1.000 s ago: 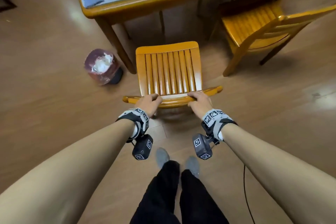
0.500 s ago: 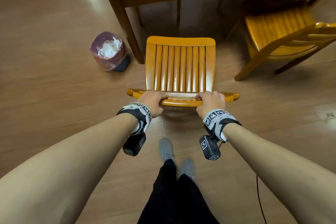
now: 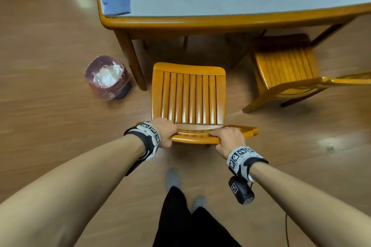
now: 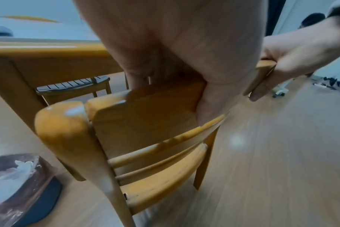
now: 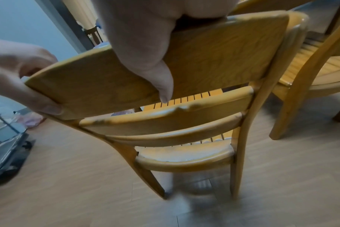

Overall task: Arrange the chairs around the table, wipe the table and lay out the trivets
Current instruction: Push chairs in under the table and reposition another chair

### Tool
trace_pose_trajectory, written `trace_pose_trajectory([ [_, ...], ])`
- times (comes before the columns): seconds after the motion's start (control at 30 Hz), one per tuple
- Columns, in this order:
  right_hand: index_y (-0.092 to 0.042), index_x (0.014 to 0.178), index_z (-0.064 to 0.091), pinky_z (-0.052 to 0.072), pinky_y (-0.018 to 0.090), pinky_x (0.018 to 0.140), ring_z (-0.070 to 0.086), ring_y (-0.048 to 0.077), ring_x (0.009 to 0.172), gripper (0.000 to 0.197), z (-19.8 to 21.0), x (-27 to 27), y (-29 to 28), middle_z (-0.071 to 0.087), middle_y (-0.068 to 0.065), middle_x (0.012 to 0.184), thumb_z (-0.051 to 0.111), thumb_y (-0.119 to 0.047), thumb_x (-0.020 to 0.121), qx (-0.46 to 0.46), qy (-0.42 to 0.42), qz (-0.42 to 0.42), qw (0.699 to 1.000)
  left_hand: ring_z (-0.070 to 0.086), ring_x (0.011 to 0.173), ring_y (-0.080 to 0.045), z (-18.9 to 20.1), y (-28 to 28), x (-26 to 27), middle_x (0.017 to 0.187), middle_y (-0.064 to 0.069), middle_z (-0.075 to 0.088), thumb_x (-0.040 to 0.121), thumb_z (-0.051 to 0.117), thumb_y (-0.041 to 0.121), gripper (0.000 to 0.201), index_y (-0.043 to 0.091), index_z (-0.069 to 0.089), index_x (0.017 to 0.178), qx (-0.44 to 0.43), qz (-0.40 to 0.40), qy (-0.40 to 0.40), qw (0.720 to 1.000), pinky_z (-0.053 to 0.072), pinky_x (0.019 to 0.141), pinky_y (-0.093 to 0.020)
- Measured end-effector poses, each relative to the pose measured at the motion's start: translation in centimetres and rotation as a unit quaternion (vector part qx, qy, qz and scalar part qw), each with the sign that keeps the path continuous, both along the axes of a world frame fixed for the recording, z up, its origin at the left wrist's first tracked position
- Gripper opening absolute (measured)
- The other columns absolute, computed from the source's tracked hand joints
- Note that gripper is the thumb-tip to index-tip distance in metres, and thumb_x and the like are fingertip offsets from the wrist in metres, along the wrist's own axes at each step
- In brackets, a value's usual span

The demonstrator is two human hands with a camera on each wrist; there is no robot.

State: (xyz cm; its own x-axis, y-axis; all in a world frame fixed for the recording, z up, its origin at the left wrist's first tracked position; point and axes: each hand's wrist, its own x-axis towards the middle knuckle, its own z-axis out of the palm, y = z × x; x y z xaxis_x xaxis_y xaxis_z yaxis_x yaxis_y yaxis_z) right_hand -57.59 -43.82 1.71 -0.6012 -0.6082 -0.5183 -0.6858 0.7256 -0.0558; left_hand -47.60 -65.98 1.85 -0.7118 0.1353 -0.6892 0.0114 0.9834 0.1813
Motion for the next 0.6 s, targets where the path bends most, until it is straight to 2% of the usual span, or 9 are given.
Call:
trace_pose_trajectory([
  [0.1,-0.043,0.127,0.059,0.039,0.033,0.098,0.058,0.022,0.106,0.049,1.1,-2.7,-2.0,0.069,-0.003,0.113,0.06,-0.021,0.083,-0.014,0.02,-0.01,1.0,0.058,0.074,-0.024,1.3,-1.7,-2.2,0.081,-0.001,0.063,0.079,0.058,0.027,0.016,0.021,0.067,0.091,0.002,0.024,0.027,0.999,0.043,0.061,-0.03],
  [0.27,-0.045,0.124,0.061,0.036,0.033,0.101,0.061,0.017,0.102,0.048,2.1,-7.2,-5.0,0.071,-0.009,0.105,0.061,-0.019,0.084,-0.035,0.036,0.008,0.999,0.053,0.067,-0.02,3.0,-4.2,-5.4,0.074,0.001,0.057,0.078,0.054,0.023,0.016,0.019,0.066,0.087,-0.012,0.044,0.084,0.995,0.042,0.059,-0.029],
  [0.4,-0.044,0.123,0.061,0.031,0.033,0.102,0.059,0.014,0.102,0.046,1.8,-10.8,-7.3,0.07,-0.012,0.106,0.061,-0.019,0.085,-0.05,0.03,0.027,0.998,0.05,0.067,-0.022,3.7,-5.8,-8.2,0.071,0.002,0.053,0.076,0.055,0.021,0.015,0.019,0.067,0.085,-0.022,0.086,0.092,0.992,0.041,0.061,-0.029],
  [0.6,-0.043,0.122,0.062,0.036,0.035,0.1,0.059,0.017,0.1,0.044,1.4,-17.0,-11.2,0.07,-0.011,0.103,0.06,-0.017,0.087,-0.06,-0.002,0.098,0.993,0.057,0.069,-0.02,3.3,-8.2,-12.1,0.073,0.001,0.061,0.077,0.056,0.021,0.015,0.02,0.069,0.085,-0.035,0.155,0.079,0.984,0.044,0.061,-0.028],
])
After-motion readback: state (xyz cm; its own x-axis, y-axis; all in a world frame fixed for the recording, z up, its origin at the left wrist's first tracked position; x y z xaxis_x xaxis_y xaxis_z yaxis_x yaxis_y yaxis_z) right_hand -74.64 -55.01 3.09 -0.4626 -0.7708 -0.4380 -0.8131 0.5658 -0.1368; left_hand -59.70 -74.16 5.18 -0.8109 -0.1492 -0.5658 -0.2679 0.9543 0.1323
